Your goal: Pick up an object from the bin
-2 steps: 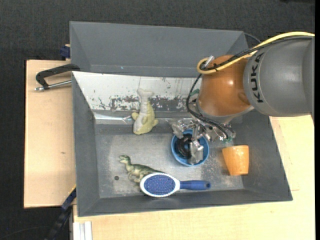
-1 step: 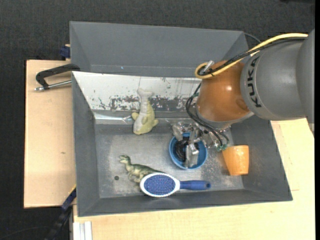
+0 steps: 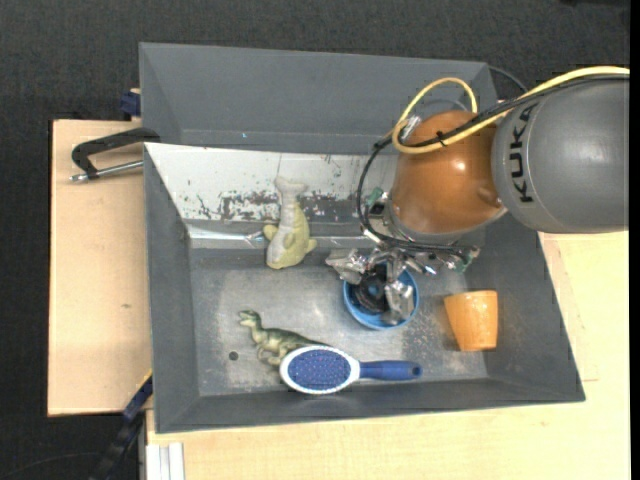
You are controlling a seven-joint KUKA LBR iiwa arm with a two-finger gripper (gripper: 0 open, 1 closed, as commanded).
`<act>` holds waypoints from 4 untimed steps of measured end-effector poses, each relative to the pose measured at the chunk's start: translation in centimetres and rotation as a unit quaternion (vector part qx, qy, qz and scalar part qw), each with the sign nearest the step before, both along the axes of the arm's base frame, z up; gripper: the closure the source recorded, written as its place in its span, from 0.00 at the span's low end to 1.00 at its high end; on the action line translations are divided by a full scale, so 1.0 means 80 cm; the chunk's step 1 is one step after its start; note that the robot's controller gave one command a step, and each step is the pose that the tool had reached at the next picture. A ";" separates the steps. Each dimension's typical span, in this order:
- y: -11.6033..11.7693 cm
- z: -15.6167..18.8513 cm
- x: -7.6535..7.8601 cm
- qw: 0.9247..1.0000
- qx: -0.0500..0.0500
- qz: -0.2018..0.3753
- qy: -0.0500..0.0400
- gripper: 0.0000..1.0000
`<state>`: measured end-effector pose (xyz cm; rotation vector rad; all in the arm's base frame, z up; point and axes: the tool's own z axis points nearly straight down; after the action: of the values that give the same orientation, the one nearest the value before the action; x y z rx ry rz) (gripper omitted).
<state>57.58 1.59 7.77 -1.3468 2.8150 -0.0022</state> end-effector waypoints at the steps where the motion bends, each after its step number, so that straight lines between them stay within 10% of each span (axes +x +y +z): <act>1: 0.005 0.223 -0.004 1.000 -0.002 -0.023 0.001 1.00; 2: 0.004 0.217 -0.006 1.000 -0.002 -0.023 0.007 0.00; 3: 0.014 0.052 0.002 1.000 -0.003 0.028 0.013 0.00; 4: -0.026 0.010 -0.011 0.931 -0.007 0.364 0.008 0.00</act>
Offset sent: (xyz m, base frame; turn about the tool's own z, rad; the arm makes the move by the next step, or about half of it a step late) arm -0.0062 0.0022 0.1719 0.0440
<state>56.72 -0.52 8.56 -2.2944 2.1466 0.0019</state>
